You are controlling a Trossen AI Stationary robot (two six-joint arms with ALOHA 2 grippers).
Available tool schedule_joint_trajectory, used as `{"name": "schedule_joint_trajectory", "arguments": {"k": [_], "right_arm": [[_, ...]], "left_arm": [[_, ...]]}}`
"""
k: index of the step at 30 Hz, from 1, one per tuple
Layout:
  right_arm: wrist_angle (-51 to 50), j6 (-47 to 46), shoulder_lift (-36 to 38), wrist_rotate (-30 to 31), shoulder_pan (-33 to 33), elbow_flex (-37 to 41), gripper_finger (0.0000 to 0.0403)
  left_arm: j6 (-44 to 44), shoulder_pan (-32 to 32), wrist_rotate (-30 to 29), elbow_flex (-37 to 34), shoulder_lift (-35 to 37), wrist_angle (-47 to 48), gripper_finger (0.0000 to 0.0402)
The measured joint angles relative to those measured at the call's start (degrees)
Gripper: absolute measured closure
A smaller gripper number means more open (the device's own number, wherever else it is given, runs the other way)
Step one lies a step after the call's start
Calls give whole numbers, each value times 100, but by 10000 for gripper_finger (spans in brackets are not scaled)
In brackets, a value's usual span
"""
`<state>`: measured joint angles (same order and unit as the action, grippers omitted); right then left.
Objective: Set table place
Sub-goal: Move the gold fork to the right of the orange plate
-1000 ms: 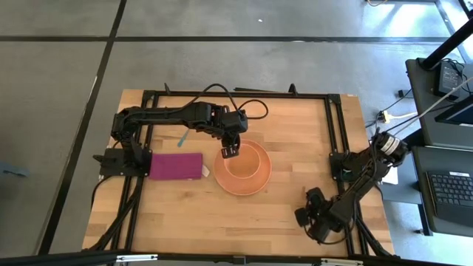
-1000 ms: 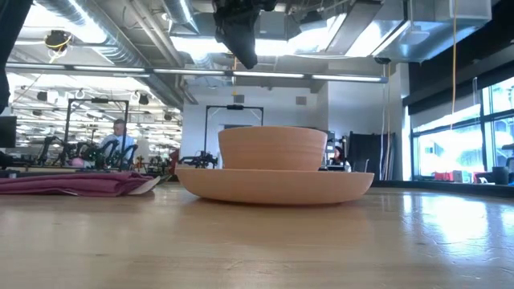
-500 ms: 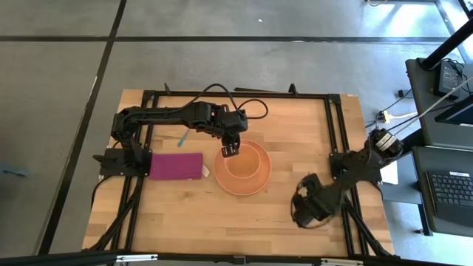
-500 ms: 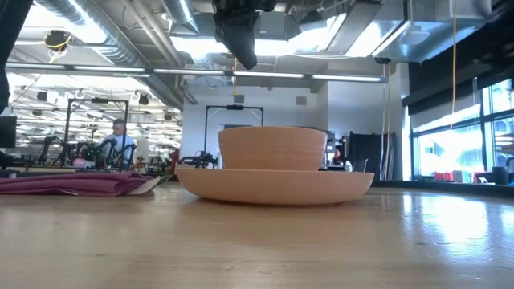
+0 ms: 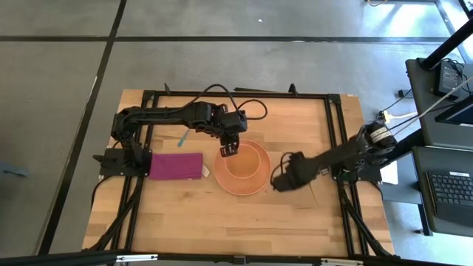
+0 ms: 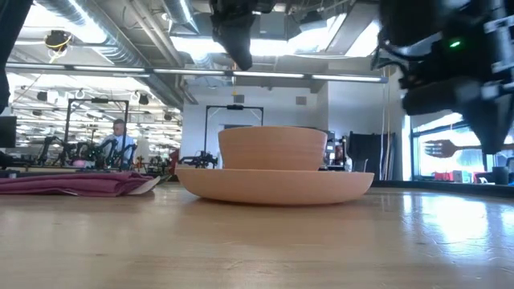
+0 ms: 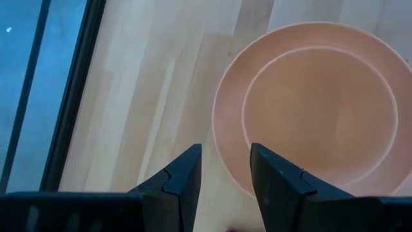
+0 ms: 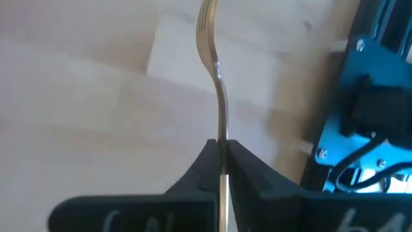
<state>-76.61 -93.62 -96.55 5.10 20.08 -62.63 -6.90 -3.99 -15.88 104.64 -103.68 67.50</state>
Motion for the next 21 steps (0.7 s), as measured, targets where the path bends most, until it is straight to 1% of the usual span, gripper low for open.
{"name": "schedule_joint_trajectory", "arguments": {"k": [2,6,10,15,18,21], "right_arm": [[91,96,0,91,-216,0,390],[600,425,-142,349,-573,-2,385],[1263,1093,-477,589,-874,-9,385],[1435,1533,-949,624,-1234,-8,386],[1498,1753,-1138,689,-1379,-7,372],[1731,2315,-1192,712,-1414,-5,351]], "left_arm": [[-2,0,0,0,0,27,276],[-7,0,0,0,0,71,276],[-11,4,0,0,0,114,276],[-22,4,0,0,0,182,276],[-22,4,0,0,0,282,276],[-22,4,2,0,0,318,276]]}}
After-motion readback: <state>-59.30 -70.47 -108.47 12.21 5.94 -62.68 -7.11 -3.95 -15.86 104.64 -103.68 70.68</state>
